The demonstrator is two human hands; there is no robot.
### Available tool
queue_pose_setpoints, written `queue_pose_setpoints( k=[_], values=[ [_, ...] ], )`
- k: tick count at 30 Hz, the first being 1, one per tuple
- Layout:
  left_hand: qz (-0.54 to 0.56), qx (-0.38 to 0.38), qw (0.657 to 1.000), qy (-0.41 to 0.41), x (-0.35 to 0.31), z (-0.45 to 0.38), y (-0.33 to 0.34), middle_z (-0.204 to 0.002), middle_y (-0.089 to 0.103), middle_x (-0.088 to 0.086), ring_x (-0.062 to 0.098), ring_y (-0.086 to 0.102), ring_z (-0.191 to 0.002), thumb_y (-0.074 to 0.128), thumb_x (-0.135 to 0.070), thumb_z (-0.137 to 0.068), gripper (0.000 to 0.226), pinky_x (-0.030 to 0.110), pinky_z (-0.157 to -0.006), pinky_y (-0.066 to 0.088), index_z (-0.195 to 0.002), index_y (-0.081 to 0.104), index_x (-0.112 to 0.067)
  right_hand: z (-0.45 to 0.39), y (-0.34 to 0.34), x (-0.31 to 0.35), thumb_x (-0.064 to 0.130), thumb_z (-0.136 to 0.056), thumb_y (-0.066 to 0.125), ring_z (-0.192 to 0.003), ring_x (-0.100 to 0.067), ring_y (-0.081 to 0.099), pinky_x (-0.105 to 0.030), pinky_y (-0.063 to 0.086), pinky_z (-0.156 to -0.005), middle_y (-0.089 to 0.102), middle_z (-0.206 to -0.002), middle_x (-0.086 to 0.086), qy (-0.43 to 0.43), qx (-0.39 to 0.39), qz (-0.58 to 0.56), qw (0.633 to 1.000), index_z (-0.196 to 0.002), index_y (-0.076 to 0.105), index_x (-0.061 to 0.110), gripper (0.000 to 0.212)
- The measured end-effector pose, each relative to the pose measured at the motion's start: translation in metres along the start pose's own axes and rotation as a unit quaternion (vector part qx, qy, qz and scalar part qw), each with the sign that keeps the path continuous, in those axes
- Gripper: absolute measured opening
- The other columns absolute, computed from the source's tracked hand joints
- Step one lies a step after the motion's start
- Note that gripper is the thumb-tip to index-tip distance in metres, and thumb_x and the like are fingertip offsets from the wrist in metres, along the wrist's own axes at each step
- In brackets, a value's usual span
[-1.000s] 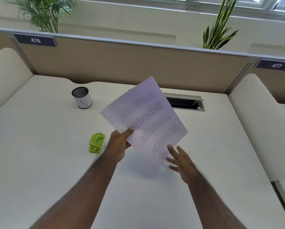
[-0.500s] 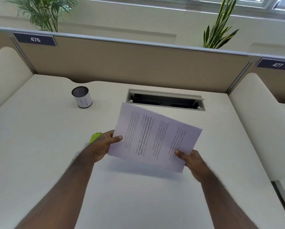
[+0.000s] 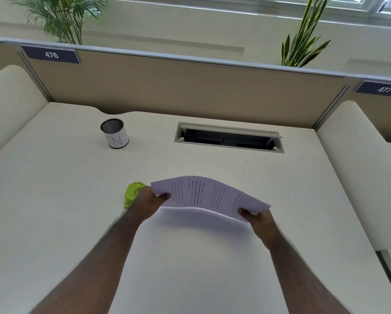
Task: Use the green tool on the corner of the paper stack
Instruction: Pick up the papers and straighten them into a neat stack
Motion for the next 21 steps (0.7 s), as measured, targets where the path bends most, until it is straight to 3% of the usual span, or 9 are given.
queue_pose_setpoints(
  k=[4,6,9,12,15,17,19,21],
  values=[
    [0.008,-0.001,1.0,-0.022,0.0,0.0,0.007,-0.104,0.074,0.015,0.021,0.068,-0.093,0.069,-0.006,-0.085,0.024,0.038,-0.087,0.053,-0.108,0.071,-0.003,-0.002,-0.001,0.001,0.001,-0.086,0.07,-0.11,-0.033,0.066,-0.047,0.051,-0.096,0.071,-0.114,-0.021,0.02,-0.016,0.002,1.0,-0.114,0.069,0.002,0.028],
    [0.032,-0.007,0.998,-0.053,0.003,0.002,0.011,-0.107,0.073,0.017,0.024,0.068,-0.096,0.067,-0.004,-0.086,0.024,0.042,-0.09,0.053,-0.109,0.071,-0.001,-0.002,-0.002,-0.003,0.008,-0.087,0.07,-0.115,-0.036,0.064,-0.045,0.05,-0.096,0.071,-0.117,-0.018,0.047,-0.039,0.007,0.998,-0.115,0.069,0.003,0.028],
    [0.147,-0.025,0.983,-0.105,0.007,0.007,0.015,-0.104,0.072,0.017,0.029,0.067,-0.094,0.065,-0.002,-0.087,0.017,0.045,-0.086,0.053,-0.102,0.071,-0.007,-0.003,-0.002,-0.007,0.018,-0.087,0.072,-0.13,-0.029,0.052,-0.044,0.043,-0.108,0.053,-0.143,-0.007,0.062,-0.093,-0.003,0.994,-0.143,0.047,0.011,0.062],
    [0.263,-0.031,0.946,-0.19,0.016,0.016,0.026,-0.104,0.07,0.014,0.029,0.066,-0.092,0.064,-0.004,-0.088,0.022,0.04,-0.078,0.055,-0.109,0.067,-0.008,0.004,0.007,-0.017,0.036,-0.087,0.071,-0.128,-0.026,0.051,-0.042,0.046,-0.1,0.044,-0.151,-0.007,0.137,-0.108,-0.046,0.984,-0.152,0.029,0.019,0.08],
    [0.358,-0.011,0.897,-0.258,0.022,0.035,0.051,-0.108,0.069,0.015,0.028,0.067,-0.089,0.061,-0.003,-0.089,0.029,0.036,-0.069,0.059,-0.118,0.06,-0.007,0.01,0.036,-0.03,0.048,-0.089,0.062,-0.112,-0.026,0.063,-0.04,0.055,-0.081,0.049,-0.146,-0.007,0.204,0.014,-0.139,0.969,-0.153,0.025,0.019,0.079],
    [0.421,-0.03,0.861,-0.286,0.033,0.049,0.054,-0.104,0.071,0.013,0.026,0.069,-0.085,0.06,-0.001,-0.089,0.026,0.035,-0.061,0.061,-0.113,0.06,-0.009,0.01,0.07,-0.028,0.053,-0.089,0.059,-0.107,-0.03,0.069,-0.041,0.059,-0.078,0.056,-0.141,-0.005,0.212,0.08,-0.16,0.961,-0.148,0.032,0.023,0.071],
    [0.462,-0.038,0.834,-0.3,0.032,0.062,0.071,-0.098,0.073,0.01,0.024,0.071,-0.081,0.059,0.001,-0.089,0.021,0.033,-0.056,0.061,-0.107,0.063,-0.009,0.009,0.08,-0.023,0.052,-0.087,0.063,-0.102,-0.029,0.073,-0.04,0.06,-0.075,0.069,-0.127,-0.003,0.187,0.1,-0.154,0.965,-0.135,0.052,0.023,0.057],
    [0.48,-0.027,0.823,-0.303,0.032,0.068,0.082,-0.098,0.074,0.009,0.024,0.071,-0.083,0.059,0.003,-0.089,0.021,0.033,-0.056,0.06,-0.104,0.064,-0.011,0.003,0.084,-0.02,0.036,-0.09,0.067,-0.101,-0.027,0.073,-0.04,0.06,-0.074,0.074,-0.116,-0.001,0.168,0.09,-0.136,0.972,-0.127,0.061,0.023,0.04]
  ],
)
Point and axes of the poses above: each hand's wrist, its own z-axis away from the middle knuckle, its own y-axis out of the palm, x = y × z, the point moved 4 cm from there along -z, towards the middle knuckle
